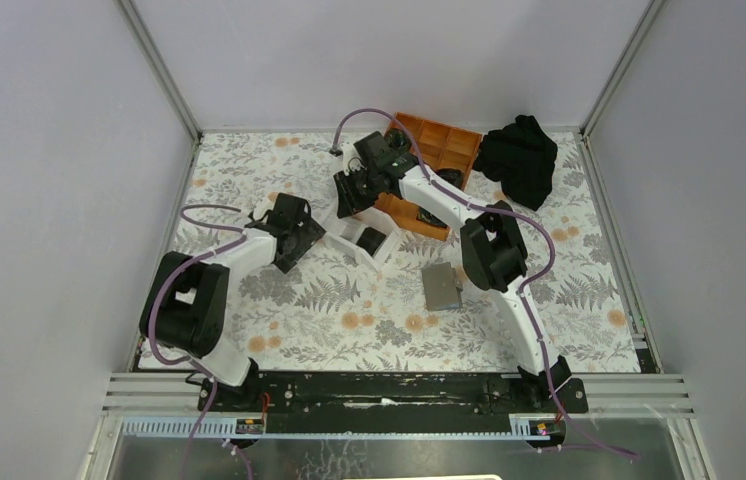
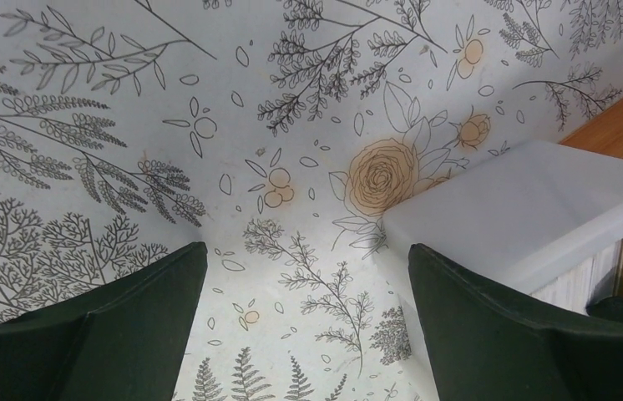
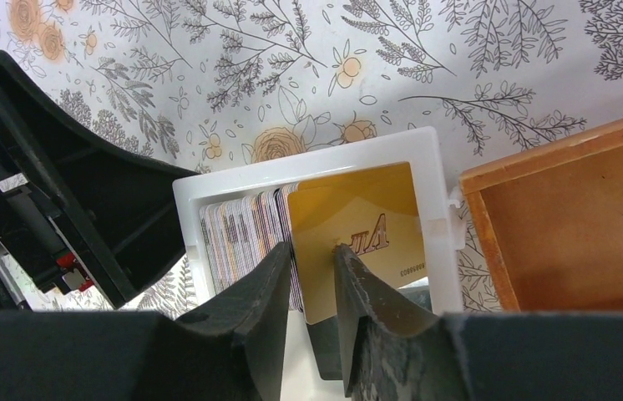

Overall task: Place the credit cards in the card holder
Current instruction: Pick up the credit card from the storage box.

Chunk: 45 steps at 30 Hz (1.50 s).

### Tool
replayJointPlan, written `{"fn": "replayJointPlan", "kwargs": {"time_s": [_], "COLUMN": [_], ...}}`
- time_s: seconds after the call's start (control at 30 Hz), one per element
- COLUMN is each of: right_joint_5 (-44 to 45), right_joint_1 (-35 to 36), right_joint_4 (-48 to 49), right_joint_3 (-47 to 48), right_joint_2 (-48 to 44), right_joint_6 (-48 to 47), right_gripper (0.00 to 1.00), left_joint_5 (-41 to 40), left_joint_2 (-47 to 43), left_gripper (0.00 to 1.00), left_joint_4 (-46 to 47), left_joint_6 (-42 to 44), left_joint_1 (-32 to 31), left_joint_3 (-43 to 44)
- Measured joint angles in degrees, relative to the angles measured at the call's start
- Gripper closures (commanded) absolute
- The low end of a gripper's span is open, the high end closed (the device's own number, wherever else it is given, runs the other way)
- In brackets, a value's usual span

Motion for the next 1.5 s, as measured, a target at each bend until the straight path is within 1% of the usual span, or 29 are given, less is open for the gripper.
{"fn": "replayJointPlan", "kwargs": {"time_s": [0.27,0.43,0.8,0.97,1.13,1.37,1.5], "right_joint_5": [1.6,3.3,7.4,9.0,10.4,10.7,11.6], "right_joint_1": [0.1,0.1,0.4,0.4,0.4,0.3,0.3], "right_joint_4": [0.0,-0.3,-2.3,-3.2,-3.6,-3.6,-3.5], "right_joint_3": [-0.1,-0.1,-0.2,-0.6,-1.6,-3.5,-4.9], "right_joint_2": [-0.4,-0.7,-1.9,-2.6,-3.3,-5.2,-5.9], "right_joint_6": [0.7,0.9,0.6,0.5,0.5,0.5,0.5], "right_gripper": [0.77,0.79,0.84,0.83,0.82,0.81,0.83], "left_joint_5": [0.0,0.0,-0.2,-0.5,-0.9,-1.3,-1.3], "left_joint_2": [2.3,4.2,4.9,6.5,8.3,8.5,8.8], "left_gripper": [0.02,0.01,0.02,0.02,0.02,0.02,0.02], "left_joint_4": [-2.4,-4.2,-5.6,-8.2,-6.8,-5.6,-5.2], "left_joint_6": [2.7,4.3,5.7,7.3,7.3,7.3,7.3], "left_joint_1": [0.8,1.0,1.0,1.0,1.2,1.3,1.3], "left_joint_3": [3.1,5.1,6.5,9.4,12.8,14.1,14.2]}}
